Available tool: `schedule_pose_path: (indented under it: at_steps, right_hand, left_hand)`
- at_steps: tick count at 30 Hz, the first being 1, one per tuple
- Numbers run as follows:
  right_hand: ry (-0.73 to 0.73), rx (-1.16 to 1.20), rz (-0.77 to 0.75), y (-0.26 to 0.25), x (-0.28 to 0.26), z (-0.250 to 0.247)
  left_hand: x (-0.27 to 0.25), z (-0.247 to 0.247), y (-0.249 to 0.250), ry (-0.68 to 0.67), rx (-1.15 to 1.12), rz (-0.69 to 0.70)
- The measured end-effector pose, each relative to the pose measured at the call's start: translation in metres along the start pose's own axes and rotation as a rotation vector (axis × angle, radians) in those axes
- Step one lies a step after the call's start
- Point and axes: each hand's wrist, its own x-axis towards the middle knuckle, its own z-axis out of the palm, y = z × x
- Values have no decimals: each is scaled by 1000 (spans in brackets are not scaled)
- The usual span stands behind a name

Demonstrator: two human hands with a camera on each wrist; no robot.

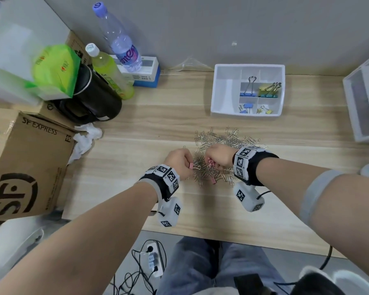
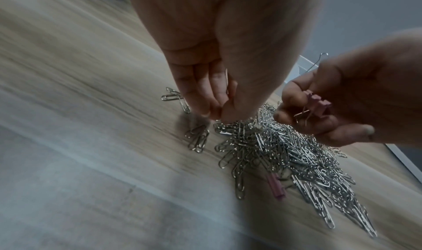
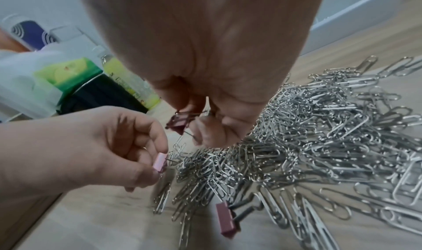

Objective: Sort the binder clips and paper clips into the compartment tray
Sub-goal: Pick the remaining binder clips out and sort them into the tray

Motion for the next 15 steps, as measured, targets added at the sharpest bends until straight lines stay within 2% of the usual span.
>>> schedule_pose_path:
  at_steps: [2,7,11,15]
  right_hand:
    - [-2,24,-7,1,3,1]
    - [-15,-351,-137,20,7,4]
    - [-45,-550,-205,35,3,7]
    - [-11,-690,-257,42,6,12]
  left_hand:
    - [0,1,0,-7,2,14]
    - [0,6,2,-33,-7,31]
    - [0,9,1,-29,-20,1]
    - [-2,12,-3,-25,-41,-22]
